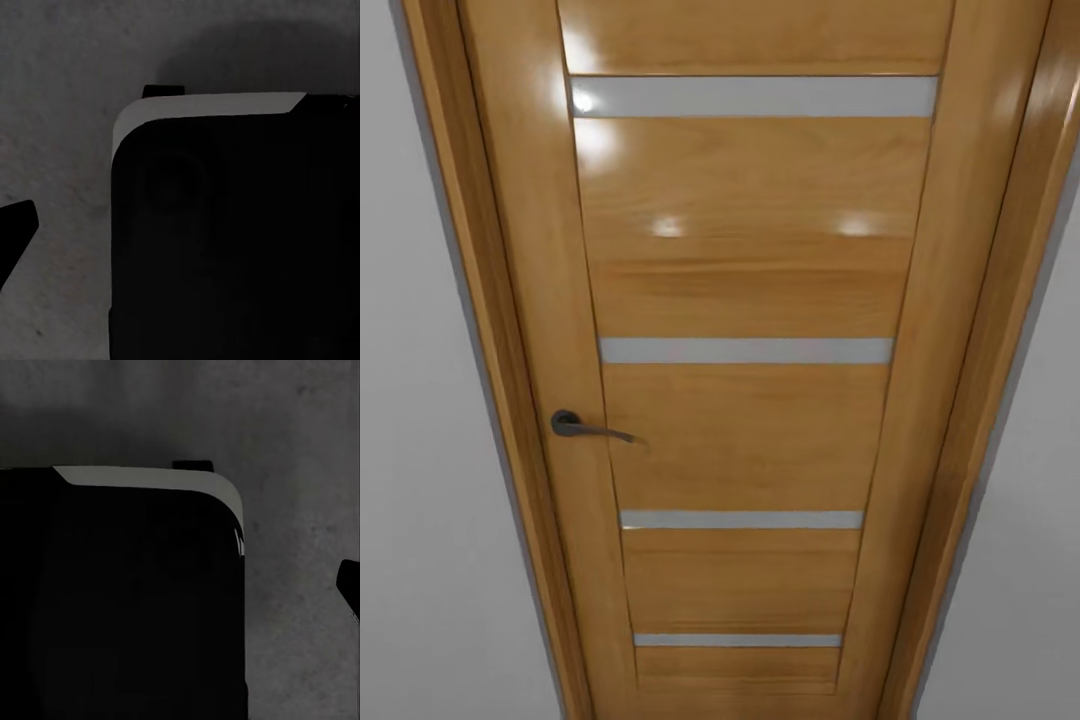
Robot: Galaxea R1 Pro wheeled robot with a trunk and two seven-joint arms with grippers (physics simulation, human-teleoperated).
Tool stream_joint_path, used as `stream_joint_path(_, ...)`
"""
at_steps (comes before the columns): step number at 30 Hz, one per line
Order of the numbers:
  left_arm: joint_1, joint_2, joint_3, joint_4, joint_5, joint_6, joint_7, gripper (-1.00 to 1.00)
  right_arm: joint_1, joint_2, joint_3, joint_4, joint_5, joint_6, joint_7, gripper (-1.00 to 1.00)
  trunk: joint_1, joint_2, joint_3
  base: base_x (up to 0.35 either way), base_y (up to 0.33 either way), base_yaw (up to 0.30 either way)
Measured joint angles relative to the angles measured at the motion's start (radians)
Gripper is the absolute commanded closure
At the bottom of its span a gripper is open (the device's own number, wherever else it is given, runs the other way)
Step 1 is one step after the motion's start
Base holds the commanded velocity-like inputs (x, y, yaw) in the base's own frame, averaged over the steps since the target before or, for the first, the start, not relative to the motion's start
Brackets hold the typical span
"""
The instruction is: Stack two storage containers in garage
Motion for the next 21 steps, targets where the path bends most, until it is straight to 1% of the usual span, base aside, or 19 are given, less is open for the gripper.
stream_joint_path(3,0.0,0.0,0.002,0.0,0.023,0.0,0.0,-1.0,0.0,0.0,0.001,0.0,0.001,0.0,0.0,-1.0,0.0,0.0,0.0,0.315,0.0,0.0)
stream_joint_path(6,0.0,0.0,0.002,0.0,0.035,0.0,0.001,-1.0,0.0,0.0,0.001,0.0,0.001,0.0,0.0,-1.0,0.0,0.0,0.0,0.32,0.0,0.0)
stream_joint_path(15,0.0,0.0,0.003,0.0,0.042,-0.001,0.001,-1.0,0.0,0.0,0.003,0.0,0.001,0.001,0.0,-1.0,0.0,0.0,0.0,0.301,0.0,0.0)
stream_joint_path(17,0.0,0.0,0.003,0.0,0.042,-0.002,0.001,-1.0,0.0,0.0,0.003,0.0,0.001,0.001,0.0,-1.0,0.0,0.0,0.0,0.209,0.0,0.0)
stream_joint_path(21,0.0,0.0,0.003,0.0,0.042,-0.002,0.001,-1.0,0.0,0.0,0.003,0.0,0.001,0.002,0.0,-1.0,0.0,0.0,0.0,0.093,0.0,0.0)
